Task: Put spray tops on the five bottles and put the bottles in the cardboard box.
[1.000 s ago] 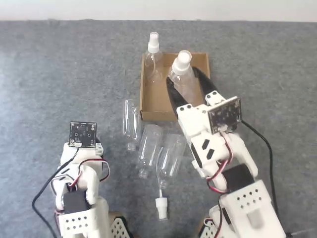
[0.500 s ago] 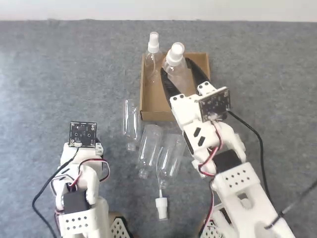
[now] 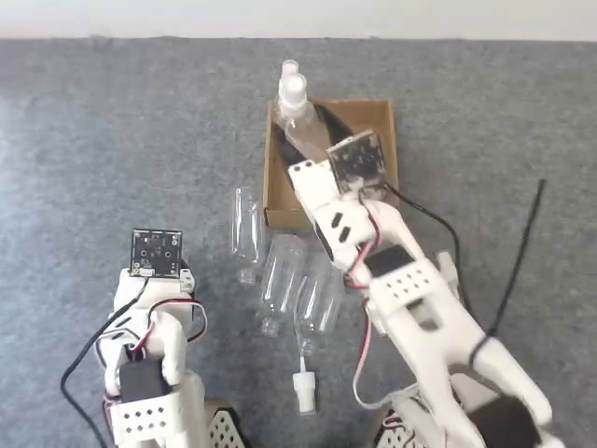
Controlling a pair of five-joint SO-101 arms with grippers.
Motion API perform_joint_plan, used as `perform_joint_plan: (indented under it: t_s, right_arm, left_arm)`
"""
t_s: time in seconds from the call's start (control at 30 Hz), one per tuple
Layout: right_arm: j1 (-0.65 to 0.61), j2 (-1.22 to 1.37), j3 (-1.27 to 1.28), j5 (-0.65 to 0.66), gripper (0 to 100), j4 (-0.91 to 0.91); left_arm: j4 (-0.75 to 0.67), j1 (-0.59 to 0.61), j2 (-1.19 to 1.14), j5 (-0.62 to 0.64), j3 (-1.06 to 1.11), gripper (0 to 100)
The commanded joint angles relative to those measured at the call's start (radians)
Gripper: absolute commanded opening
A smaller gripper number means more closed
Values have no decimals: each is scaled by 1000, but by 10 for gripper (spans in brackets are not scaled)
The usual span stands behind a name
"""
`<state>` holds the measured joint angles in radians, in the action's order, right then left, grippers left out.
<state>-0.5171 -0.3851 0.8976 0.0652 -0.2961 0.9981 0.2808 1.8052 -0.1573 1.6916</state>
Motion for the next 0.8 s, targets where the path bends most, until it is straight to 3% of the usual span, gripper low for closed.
perform_joint_plan:
  t_s: [0.0, 0.27, 0.5, 0.77]
  right_arm:
    - [-10, 54, -124, -8, 9, -25]
    - [-4, 176, -183, -201, 9, -27]
    - [4, 214, -184, -210, 9, -31]
    - [24, 332, -184, -209, 9, -193]
  left_arm:
    - [-25, -8, 17, -9, -7, 27]
    - [-25, -8, 17, -9, -7, 27]
    - [-25, -8, 17, -9, -7, 27]
    - [-23, -8, 17, -9, -7, 27]
